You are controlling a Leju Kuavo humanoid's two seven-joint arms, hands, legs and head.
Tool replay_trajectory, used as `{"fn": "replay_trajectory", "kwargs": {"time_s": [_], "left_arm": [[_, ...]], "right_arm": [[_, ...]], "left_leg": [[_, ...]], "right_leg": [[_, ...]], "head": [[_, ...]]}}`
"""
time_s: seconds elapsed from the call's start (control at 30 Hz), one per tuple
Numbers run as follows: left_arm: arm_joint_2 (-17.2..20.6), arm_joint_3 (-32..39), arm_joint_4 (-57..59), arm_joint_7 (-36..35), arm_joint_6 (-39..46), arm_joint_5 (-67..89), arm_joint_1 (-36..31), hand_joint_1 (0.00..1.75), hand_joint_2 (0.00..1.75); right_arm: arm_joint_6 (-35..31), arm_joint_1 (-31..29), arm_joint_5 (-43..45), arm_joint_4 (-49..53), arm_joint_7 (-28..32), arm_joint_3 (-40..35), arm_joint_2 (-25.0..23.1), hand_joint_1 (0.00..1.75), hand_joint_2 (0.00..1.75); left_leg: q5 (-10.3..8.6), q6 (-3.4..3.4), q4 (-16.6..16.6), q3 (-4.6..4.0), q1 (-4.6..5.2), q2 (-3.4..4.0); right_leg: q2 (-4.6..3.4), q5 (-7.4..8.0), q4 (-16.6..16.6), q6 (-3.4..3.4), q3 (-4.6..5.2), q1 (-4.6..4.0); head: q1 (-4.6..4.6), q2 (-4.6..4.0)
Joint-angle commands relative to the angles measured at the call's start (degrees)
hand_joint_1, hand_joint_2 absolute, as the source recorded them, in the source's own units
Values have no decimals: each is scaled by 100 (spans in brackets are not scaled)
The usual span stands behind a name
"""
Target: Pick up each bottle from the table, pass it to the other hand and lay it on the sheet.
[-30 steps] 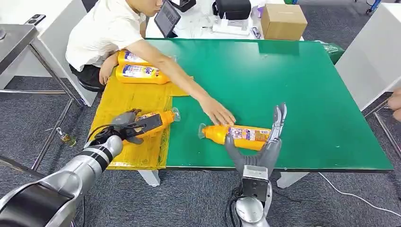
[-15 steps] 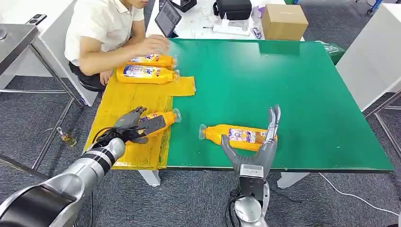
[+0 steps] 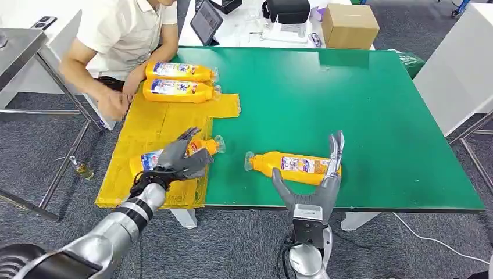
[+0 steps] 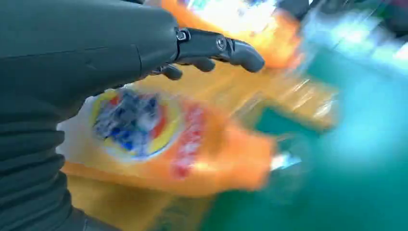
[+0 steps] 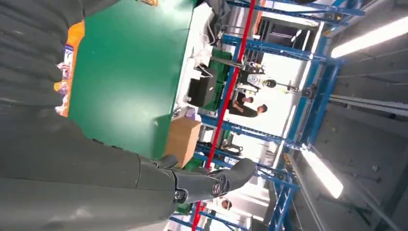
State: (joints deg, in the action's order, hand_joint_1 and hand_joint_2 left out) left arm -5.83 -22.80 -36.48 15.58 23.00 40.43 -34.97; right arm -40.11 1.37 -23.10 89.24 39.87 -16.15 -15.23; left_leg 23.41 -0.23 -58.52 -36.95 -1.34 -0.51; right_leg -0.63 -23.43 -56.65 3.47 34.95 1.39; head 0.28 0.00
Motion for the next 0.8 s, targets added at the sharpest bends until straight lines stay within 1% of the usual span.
{"fn": "replay_trajectory", "kwargs": {"time_s": [0.03, 0.07, 0.1, 0.13, 0.17, 0.2, 0.23, 0.27, 0.3, 0.33, 0.37, 0.4, 0.43, 0.47, 0.5, 0.53, 0.6, 0.63, 0.67, 0.7, 0.73, 0.77, 0.8], "left_arm": [[-166, -323, -2725, 544, 959, -85, 1261, 0, 175], [-215, -402, -2863, 518, 1017, -33, 1372, 0, 175], [-215, -402, -2863, 518, 1017, -33, 1372, 0, 175], [-215, -402, -2863, 518, 1017, -33, 1372, 0, 175], [-215, -402, -2863, 518, 1017, -33, 1372, 0, 175], [-215, -402, -2863, 518, 1017, -33, 1372, 0, 175], [-210, -529, -3154, 738, 909, -268, 1534, 0, 175], [-299, -637, -3488, 1224, 396, -1162, 1764, 0, 175], [-369, -915, -3702, 1311, 146, -1530, 1942, 0, 175], [-368, -1170, -3760, 1312, 173, -1634, 1993, 0, 175], [-400, -1357, -3672, 1287, 319, -1709, 2007, 0, 175], [-428, -1385, -3593, 1222, 328, -1877, 2012, 0, 175], [-465, -1355, -3464, 1196, 139, -2348, 2029, 0, 175], [-513, -1267, -3420, 1207, 2, -2772, 2068, 0, 175], [-539, -1142, -3318, 1207, -113, -3229, 2096, 0, 175], [-520, -1101, -3262, 1272, -57, -3353, 2095, 0, 175], [-470, -1046, -3223, 1330, 30, -3420, 2109, 0, 175], [-444, -1023, -3232, 1325, 9, -3442, 2139, 0, 175], [-432, -1019, -3247, 1325, -11, -3451, 2161, 0, 175], [-419, -1026, -3302, 1324, -50, -3461, 2226, 0, 175], [-414, -1031, -3317, 1324, -61, -3461, 2245, 0, 175], [-414, -1031, -3317, 1324, -61, -3461, 2245, 0, 175], [-414, -1031, -3317, 1324, -61, -3461, 2245, 0, 175]], "right_arm": [[11, -274, -1486, -1099, 13, 585, 211, 0, 175], [11, -331, -1394, -1139, 13, 588, 299, 0, 175], [11, -331, -1394, -1139, 13, 588, 299, 0, 175], [11, -331, -1394, -1139, 13, 588, 299, 0, 175], [11, -331, -1394, -1139, 13, 588, 299, 0, 175], [11, -331, -1394, -1139, 13, 588, 299, 0, 175], [11, -389, -1734, -1456, 13, 835, 265, 0, 175], [11, -455, -1902, -1394, 13, 1089, 231, 0, 175], [11, -579, -2044, -1433, 13, 1338, 241, 0, 175], [11, -723, -2235, -1536, 13, 1513, 246, 0, 175], [11, -914, -2547, -1835, 13, 1748, 236, 0, 175], [11, -1010, -2793, -2031, 13, 1907, 218, 0, 175], [11, -1093, -3130, -2186, 13, 2179, 190, 0, 175], [11, -1118, -3295, -2276, 13, 2339, 170, 0, 175], [11, -1110, -3738, -2289, 13, 2646, 154, 0, 175], [11, -1113, -3970, -2362, 13, 2811, 153, 0, 175], [11, -1174, -4565, -2510, 13, 3281, 113, 0, 175], [11, -1227, -5053, -2609, -270, 3450, 176, 0, 175], [11, -1270, -5164, -2715, -396, 3433, 281, 0, 175], [11, -1368, -5378, -2959, -871, 3380, 460, 0, 175], [11, -1390, -5423, -3016, -982, 3322, 524, 0, 175], [11, -1390, -5423, -3016, -982, 3322, 524, 0, 175], [11, -1390, -5423, -3016, -982, 3322, 524, 0, 175]], "left_leg": [[10, 8, 8, 25, -1, 4], [5, 6, 9, 14, -1, -1], [8, 8, 12, 26, -2, 2], [6, 6, 8, 13, -1, 4], [13, 10, 8, 27, -3, 4], [13, 6, 5, 19, -2, 6], [8, 4, 4, 7, -1, 0], [13, 9, 5, 23, -2, -1], [11, 6, 7, 13, -1, 8], [17, 11, 8, 28, -1, 12], [14, 9, 6, 17, 0, 4], [14, 12, 6, 23, 2, -1], [17, 15, 7, 33, 3, -6], [10, 11, 9, 21, 1, -11], [11, 12, 13, 27, 1, -10], [10, 10, 13, 25, 2, -4], [14, 13, 20, 48, 1, -6], [8, 5, 13, 22, 2, -14], [9, 7, 13, 28, 0, -16], [12, 10, 15, 36, -1, -17], [9, 6, 8, 14, -2, -8], [14, 10, 13, 32, -1, 1], [10, 8, 9, 15, 2, -1]], "right_leg": [[4, -7, 12, -13, -26, -6], [7, -4, 13, -7, -17, -4], [7, -7, 18, -10, -30, -6], [2, -4, 13, -6, -16, -4], [6, -9, 15, -11, -31, -8], [2, -7, 10, -9, -20, -6], [6, -5, 8, -6, -10, -4], [11, -10, 12, -11, -29, -7], [-3, -4, 13, -7, -17, -5], [-3, -8, 16, -11, -31, -6], [4, -7, 13, -8, -21, -5], [11, -10, 13, -9, -28, -3], [19, -14, 16, -13, -41, -4], [19, -9, 19, -8, -32, -3], [17, -8, 23, -8, -40, -3], [9, -6, 21, -8, -35, -2], [16, -10, 29, -18, -59, -6], [19, -7, 17, -9, -30, -3], [23, -9, 19, -13, -37, -5], [26, -11, 22, -17, -47, -7], [14, -5, 17, -7, -22, -5], [8, -7, 24, -11, -39, -6], [7, -5, 16, -6, -22, -2]], "head": [[0, 0], [0, 0], [0, 0], [0, 0], [-2, 0], [-4, 0], [0, 0], [4, 0], [-2, 0], [-2, 0], [-2, 0], [-7, 0], [0, 0], [2, 0], [0, 0], [0, 0], [-2, 0], [-4, 0], [-2, 0], [0, 0], [-2, 0], [-4, 0], [-2, 0]]}}
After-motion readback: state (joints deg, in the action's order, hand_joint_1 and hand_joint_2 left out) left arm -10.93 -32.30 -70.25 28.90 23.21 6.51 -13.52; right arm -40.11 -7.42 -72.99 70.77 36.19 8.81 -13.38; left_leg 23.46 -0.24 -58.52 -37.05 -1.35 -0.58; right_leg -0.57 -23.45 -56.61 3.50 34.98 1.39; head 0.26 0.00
